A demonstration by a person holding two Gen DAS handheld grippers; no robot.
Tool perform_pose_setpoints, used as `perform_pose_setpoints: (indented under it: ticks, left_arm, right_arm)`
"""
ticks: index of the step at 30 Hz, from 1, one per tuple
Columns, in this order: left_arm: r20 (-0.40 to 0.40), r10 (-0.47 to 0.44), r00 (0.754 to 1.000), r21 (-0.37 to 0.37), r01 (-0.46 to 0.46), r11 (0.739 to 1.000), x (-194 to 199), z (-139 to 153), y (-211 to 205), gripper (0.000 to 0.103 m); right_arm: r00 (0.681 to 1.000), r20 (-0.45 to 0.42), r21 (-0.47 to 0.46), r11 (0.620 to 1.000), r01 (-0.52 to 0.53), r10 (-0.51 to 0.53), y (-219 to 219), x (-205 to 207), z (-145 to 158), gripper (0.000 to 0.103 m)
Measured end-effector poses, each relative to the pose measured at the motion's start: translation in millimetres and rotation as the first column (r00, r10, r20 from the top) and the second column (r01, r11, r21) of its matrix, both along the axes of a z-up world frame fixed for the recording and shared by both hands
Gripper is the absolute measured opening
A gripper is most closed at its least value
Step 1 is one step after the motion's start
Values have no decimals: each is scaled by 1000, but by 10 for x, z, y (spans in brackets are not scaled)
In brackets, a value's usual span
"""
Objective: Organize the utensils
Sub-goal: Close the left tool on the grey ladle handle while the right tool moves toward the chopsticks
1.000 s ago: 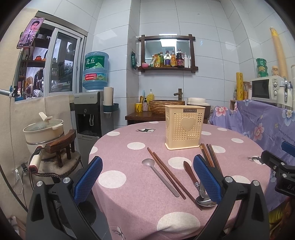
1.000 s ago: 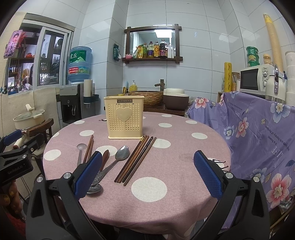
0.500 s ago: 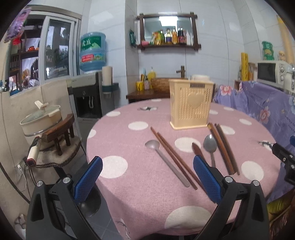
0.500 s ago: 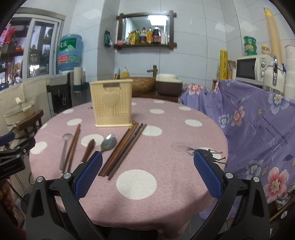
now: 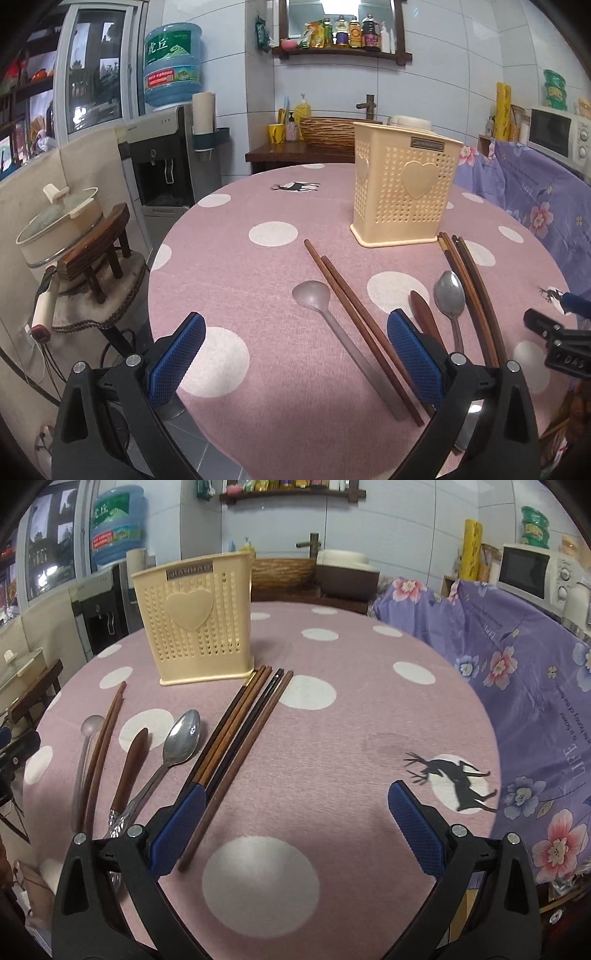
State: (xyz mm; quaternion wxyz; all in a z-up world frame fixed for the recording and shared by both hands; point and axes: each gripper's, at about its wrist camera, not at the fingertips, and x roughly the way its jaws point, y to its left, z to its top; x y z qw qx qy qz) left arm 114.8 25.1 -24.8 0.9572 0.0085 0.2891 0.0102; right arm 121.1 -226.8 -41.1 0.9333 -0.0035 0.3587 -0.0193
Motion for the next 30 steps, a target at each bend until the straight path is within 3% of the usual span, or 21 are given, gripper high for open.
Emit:
perform_pose_setpoints:
  ticks: [7, 13, 17, 20, 23, 27, 30]
  left_arm:
    - [-23, -2, 1000, 16, 2, 1000, 51, -39, -34, 98]
    - [-62, 7, 998, 32, -5, 999, 78, -98, 8, 98]
    - [-101, 11, 995, 33, -7, 999, 154, -110, 17, 98]
    - [-149, 11, 989, 2, -10, 1000, 272, -114, 32, 97]
    - [-198, -1, 980, -55, -10, 998, 420, -114, 31, 85]
    - [-262, 31, 965, -28, -40, 999, 635, -175, -6, 63]
    - [-307, 54, 950, -33, -67, 997, 740, -256, -4, 53]
  right_arm:
    - [995, -96, -79, 997, 10, -18, 197, 240, -214, 98]
    - [992, -88, -155, 985, 79, -94, -49, 201, -167, 98]
    - [991, -97, -23, 995, 95, -96, -292, 182, -79, 98]
    - [992, -93, -16, 996, 86, -87, -291, 223, -65, 98]
    - [993, -79, -6, 997, 83, -83, -260, 225, -62, 98]
    - [996, -63, -5, 998, 57, -57, -170, 210, -64, 98]
    - [998, -48, -17, 999, 39, -40, -134, 182, -64, 98]
